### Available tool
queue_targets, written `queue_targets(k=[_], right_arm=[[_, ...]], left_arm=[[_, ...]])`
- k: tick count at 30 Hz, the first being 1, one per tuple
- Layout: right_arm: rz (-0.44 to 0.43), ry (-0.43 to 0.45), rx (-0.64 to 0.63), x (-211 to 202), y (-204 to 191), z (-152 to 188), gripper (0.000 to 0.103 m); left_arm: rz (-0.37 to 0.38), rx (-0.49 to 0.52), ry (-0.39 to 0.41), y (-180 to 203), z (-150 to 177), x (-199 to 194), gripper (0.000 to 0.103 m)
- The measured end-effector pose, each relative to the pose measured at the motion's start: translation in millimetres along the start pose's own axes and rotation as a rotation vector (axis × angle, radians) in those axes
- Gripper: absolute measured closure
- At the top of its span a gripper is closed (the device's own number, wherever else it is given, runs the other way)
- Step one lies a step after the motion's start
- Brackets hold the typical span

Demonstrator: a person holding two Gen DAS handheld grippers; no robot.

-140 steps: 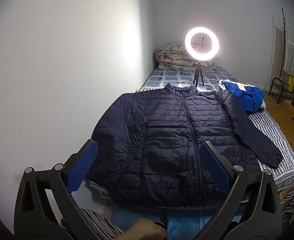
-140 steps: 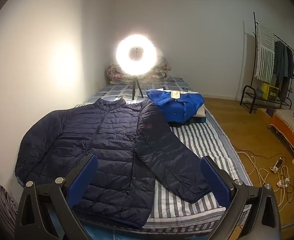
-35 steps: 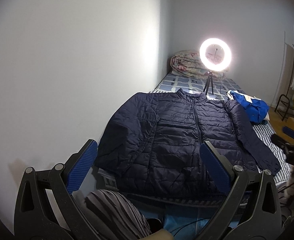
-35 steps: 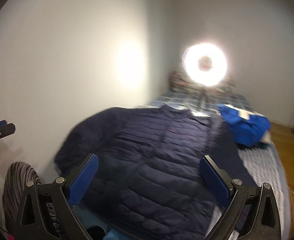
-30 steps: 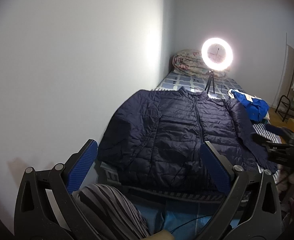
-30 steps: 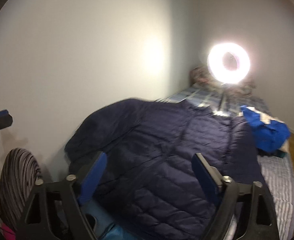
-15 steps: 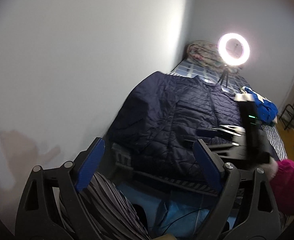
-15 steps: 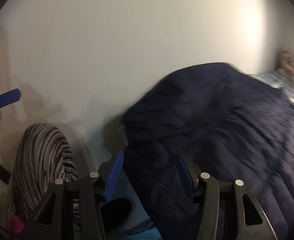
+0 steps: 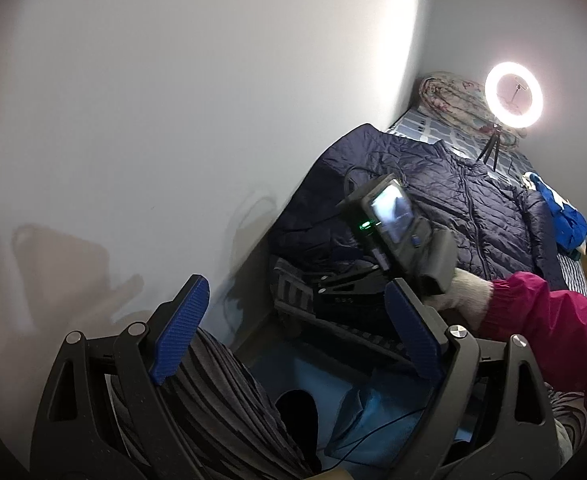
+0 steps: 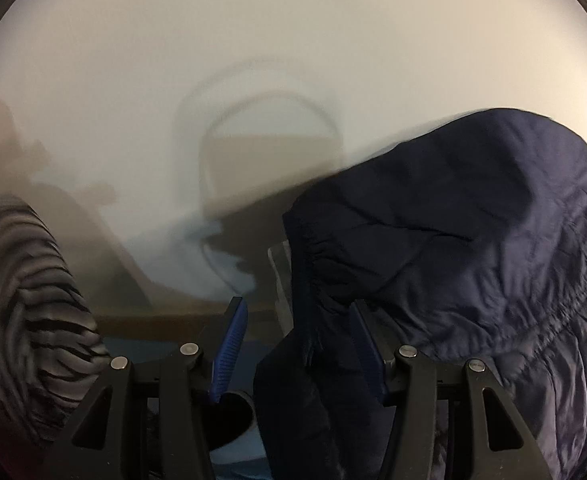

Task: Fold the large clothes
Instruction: 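Reach the right gripper to the jacket's side edge and grasp it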

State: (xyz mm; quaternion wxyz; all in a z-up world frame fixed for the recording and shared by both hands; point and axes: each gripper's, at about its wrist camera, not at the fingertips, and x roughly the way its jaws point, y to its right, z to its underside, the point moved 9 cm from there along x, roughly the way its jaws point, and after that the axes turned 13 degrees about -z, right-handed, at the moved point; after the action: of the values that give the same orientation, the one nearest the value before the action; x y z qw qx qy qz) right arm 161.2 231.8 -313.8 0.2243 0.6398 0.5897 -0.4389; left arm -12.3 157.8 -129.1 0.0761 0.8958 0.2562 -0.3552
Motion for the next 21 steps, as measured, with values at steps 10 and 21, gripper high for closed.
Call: queue_targets(k=[10,21], right_arm=[[0.020,-0.048,0.018,11.6,12.2,-2.0,0.089],[-0.116,0.319,0.309,-112.8,71.9,-4.8,0.098]], left_arm=[[-0.031,-0.016,0.001,-7.7,-1.2,2.8,0.011],[0.016,0.058,0.051,26.0,-24.6,16.6,0.011]])
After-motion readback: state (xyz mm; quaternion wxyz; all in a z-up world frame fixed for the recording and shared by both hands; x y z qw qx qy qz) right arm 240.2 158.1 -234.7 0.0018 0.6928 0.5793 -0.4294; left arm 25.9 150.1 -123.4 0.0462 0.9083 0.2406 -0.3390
